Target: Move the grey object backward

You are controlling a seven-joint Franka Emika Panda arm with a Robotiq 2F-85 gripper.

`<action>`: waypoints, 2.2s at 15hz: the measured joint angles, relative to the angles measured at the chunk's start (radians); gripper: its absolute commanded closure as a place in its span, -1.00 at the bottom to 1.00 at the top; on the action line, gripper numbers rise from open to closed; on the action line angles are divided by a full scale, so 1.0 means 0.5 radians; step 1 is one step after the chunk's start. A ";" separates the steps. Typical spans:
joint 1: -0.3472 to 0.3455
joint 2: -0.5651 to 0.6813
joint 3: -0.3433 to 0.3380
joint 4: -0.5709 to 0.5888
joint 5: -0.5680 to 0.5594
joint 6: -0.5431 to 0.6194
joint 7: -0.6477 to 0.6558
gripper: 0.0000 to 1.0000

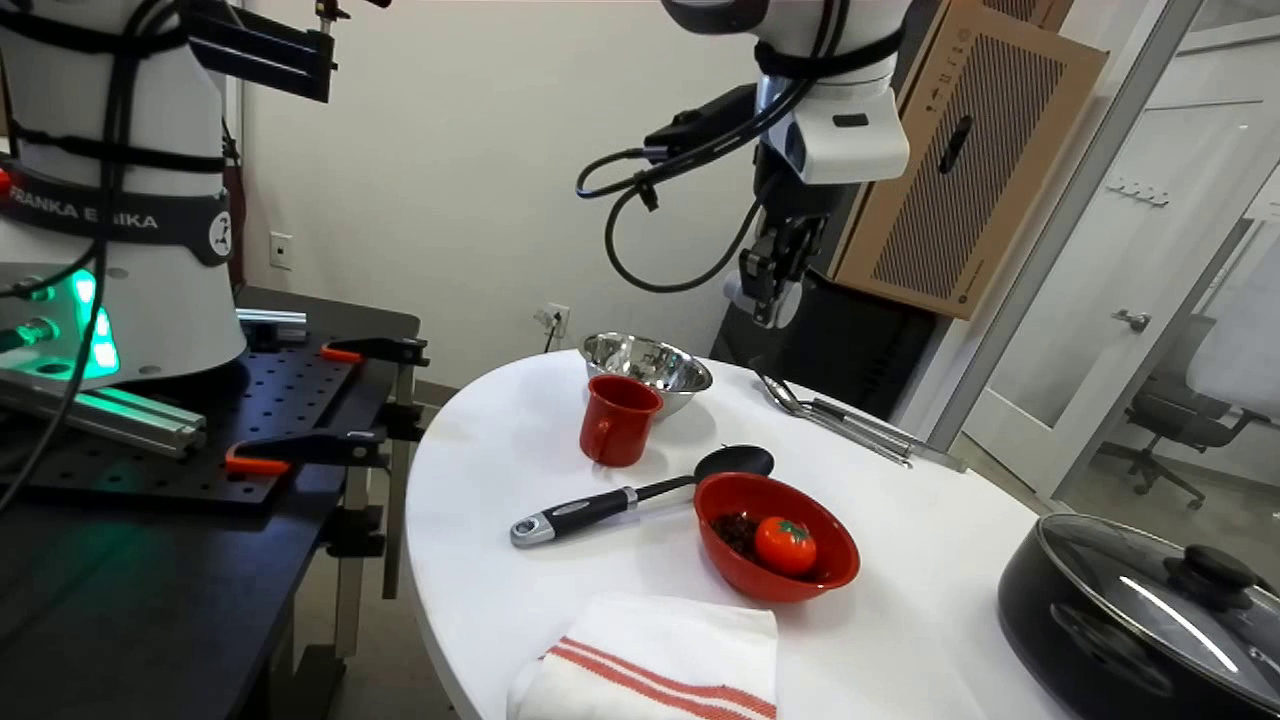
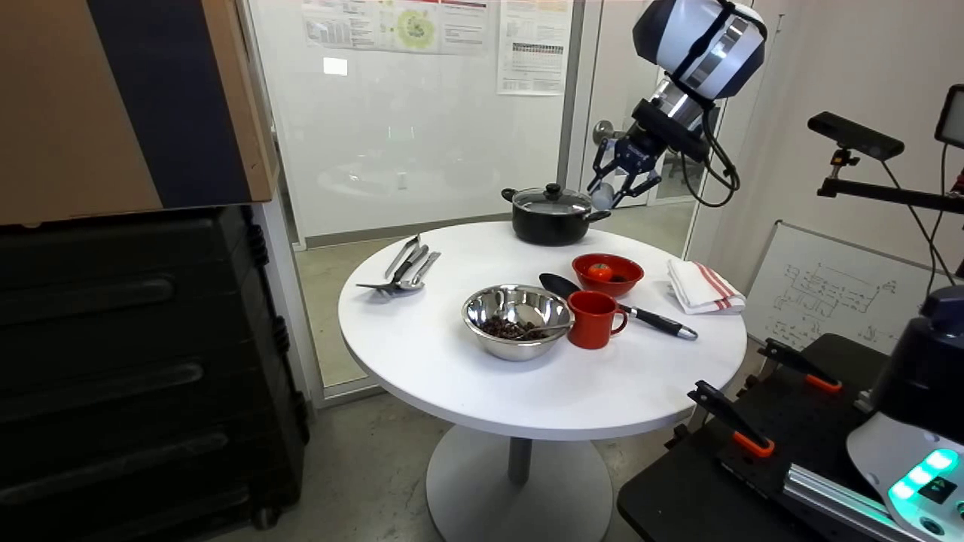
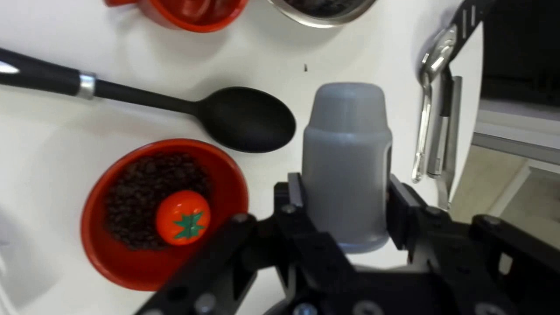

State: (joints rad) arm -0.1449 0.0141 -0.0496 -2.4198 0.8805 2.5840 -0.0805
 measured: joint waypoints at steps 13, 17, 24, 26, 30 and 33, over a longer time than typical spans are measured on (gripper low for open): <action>0.073 0.040 0.083 0.042 0.496 0.232 -0.167 0.61; 0.112 0.050 0.168 0.167 1.148 0.514 -0.675 0.61; 0.158 0.211 0.220 0.575 1.981 0.758 -1.728 0.61; 0.158 0.312 0.198 0.637 2.183 0.789 -2.021 0.61; 0.195 0.557 0.037 0.777 2.594 0.796 -2.624 0.61; 0.317 0.727 -0.197 0.889 2.959 0.746 -3.093 0.61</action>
State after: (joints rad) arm 0.0135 0.3778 -0.1481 -1.9751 2.3600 2.9571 -1.6267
